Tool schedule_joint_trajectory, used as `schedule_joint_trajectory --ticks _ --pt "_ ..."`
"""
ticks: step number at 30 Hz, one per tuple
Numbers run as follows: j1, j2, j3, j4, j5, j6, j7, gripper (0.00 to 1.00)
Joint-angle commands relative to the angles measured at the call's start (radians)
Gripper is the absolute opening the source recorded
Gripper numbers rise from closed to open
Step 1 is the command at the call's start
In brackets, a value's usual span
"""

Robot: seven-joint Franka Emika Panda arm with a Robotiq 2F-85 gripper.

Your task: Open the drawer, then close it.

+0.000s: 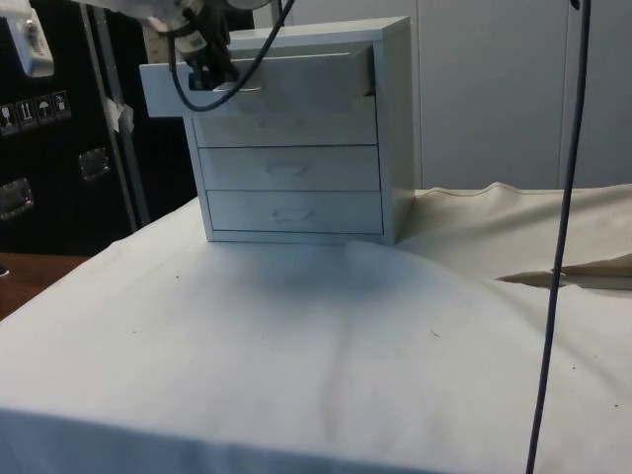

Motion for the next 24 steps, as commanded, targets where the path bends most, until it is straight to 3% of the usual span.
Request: schedule_joint_trajectory --ticks 1,8,10,17,20,21,24 --pt "-0.001 -0.002 -0.002 -0.001 -0.001 0.001 -0.001 0.00" --pt "-0.004 -0.029 -0.027 -0.029 -0.037 0.025 -0.016 0.00" --pt "-0.003 -0.021 -0.028 -0.021 -0.025 0.009 -0.014 0.00" --pt "-0.012 -0.034 -0.060 -0.048 -0.051 0.057 -0.032 0.00" --pt "-0.007 -0.026 -0.066 -0.040 -0.038 0.042 -0.031 0.00" --pt "-0.014 -0.033 -0.074 -0.054 -0.051 0.068 -0.037 0.00" --pt "-0.016 -0.033 -0.092 -0.060 -0.049 0.080 -0.044 0.00"
